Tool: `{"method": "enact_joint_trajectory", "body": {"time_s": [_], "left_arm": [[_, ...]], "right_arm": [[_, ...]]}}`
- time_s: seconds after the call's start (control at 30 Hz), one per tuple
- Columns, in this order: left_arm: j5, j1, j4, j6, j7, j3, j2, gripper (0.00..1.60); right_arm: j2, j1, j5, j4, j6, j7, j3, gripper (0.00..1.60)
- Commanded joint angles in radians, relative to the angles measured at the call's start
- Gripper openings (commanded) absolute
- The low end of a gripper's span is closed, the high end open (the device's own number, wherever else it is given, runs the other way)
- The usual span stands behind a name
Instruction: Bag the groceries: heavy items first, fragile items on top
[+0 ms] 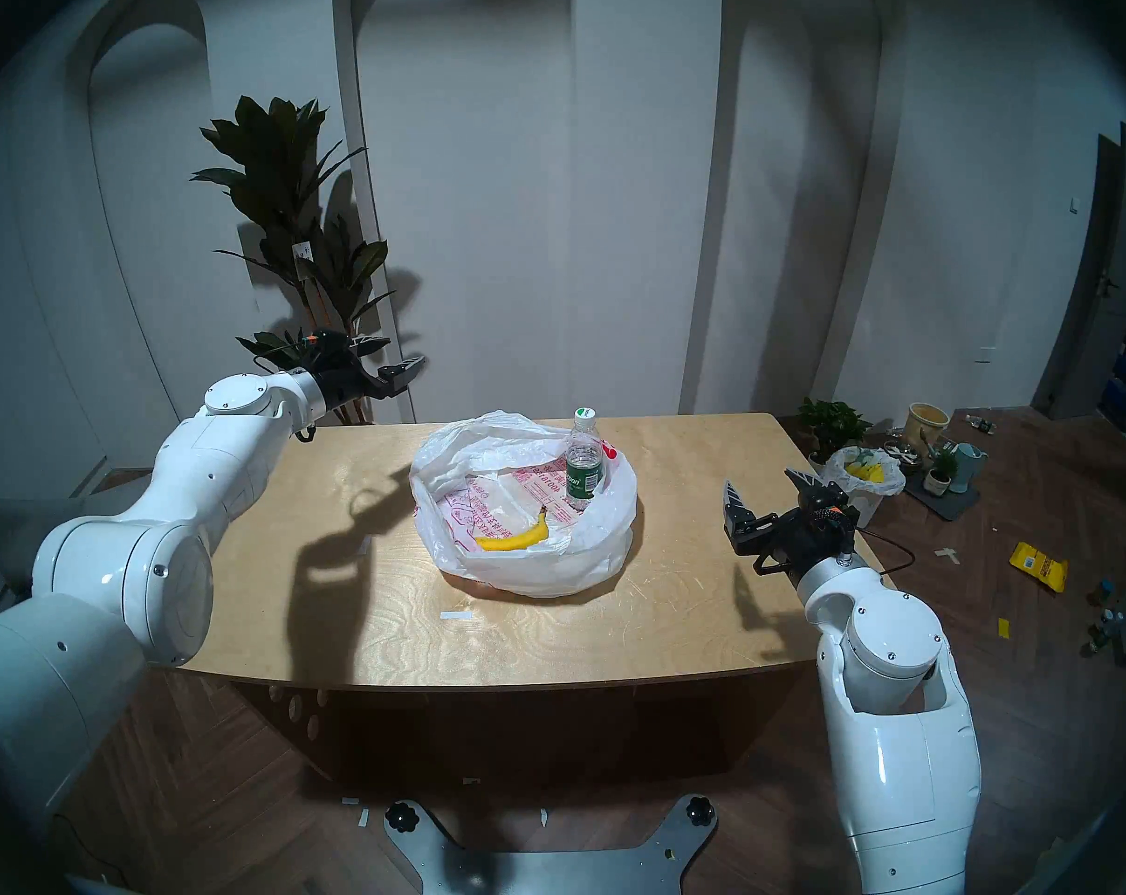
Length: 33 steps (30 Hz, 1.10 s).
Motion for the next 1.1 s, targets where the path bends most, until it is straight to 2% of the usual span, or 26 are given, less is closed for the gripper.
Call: {"method": "enact_joint_trajectory", "body": {"time_s": [0.0,0.2,0.4,1.07], "left_arm": [[0.014,0.027,-0.037,-0.033,0.031,0.005,0.006,1.6],[0.038,0.103,-0.015,-0.024,0.063,0.008,0.033,1.6],[0.06,0.144,-0.022,-0.028,0.103,0.002,0.059,1.6],[0.066,0.171,-0.123,-0.08,0.149,-0.023,0.019,1.6]], "right_arm": [[0.001,0.008,0.001,-0.011,-0.004,0.0,0.0,1.6],[0.002,0.01,0.002,-0.008,-0.004,0.001,0.0,1.6],[0.003,0.012,0.004,-0.005,-0.005,0.003,0.0,1.6],[0.006,0.015,0.008,0.009,-0.004,0.008,0.001,1.6]]}}
